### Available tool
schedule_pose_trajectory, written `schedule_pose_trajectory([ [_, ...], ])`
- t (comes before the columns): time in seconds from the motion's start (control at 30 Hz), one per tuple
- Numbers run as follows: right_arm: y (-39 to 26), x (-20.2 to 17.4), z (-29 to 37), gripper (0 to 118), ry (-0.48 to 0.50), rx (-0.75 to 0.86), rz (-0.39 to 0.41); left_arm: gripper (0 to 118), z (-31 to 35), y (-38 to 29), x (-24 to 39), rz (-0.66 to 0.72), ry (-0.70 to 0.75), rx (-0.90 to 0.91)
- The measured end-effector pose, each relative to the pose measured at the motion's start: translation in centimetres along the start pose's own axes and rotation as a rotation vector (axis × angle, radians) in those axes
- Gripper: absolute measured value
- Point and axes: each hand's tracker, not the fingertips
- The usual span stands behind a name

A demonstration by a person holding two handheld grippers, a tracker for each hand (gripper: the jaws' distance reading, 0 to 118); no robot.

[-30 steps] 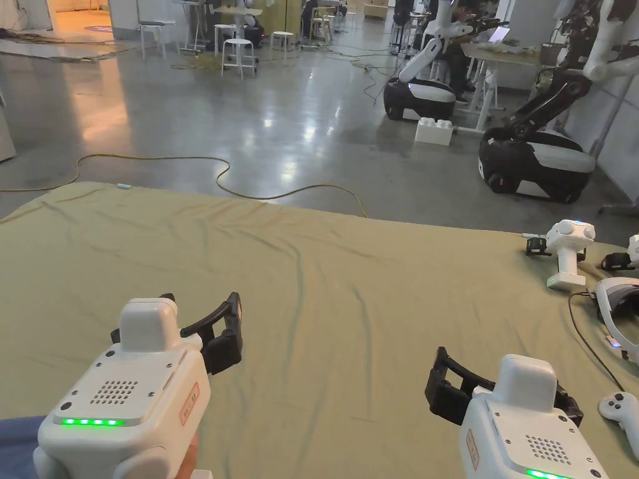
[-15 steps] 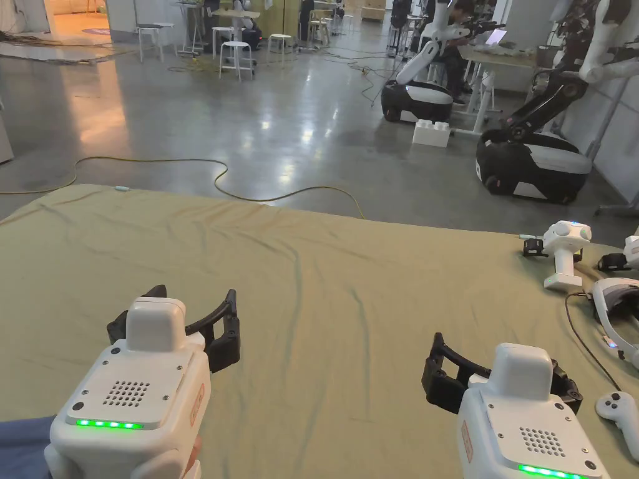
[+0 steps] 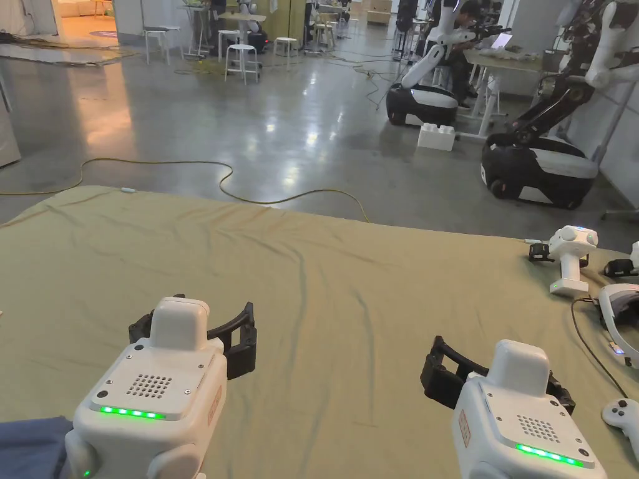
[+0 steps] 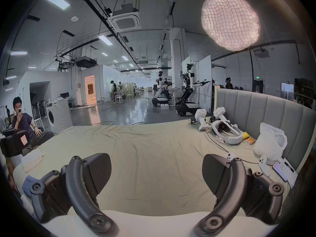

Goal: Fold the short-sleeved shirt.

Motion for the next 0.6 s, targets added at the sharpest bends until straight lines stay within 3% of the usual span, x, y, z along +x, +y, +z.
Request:
schedule_pose_trajectory([
  [0.37,1.4,0.5,-0.3,109,0.000,-0.067,-0.123,84,0.6,-0.1,0.3,-0.038,0.036,0.070],
  [0.6,1.7,0.7,-0.1,109,0.030,-0.082,-0.153,86,0.6,0.0,0.3,-0.016,0.028,0.072],
])
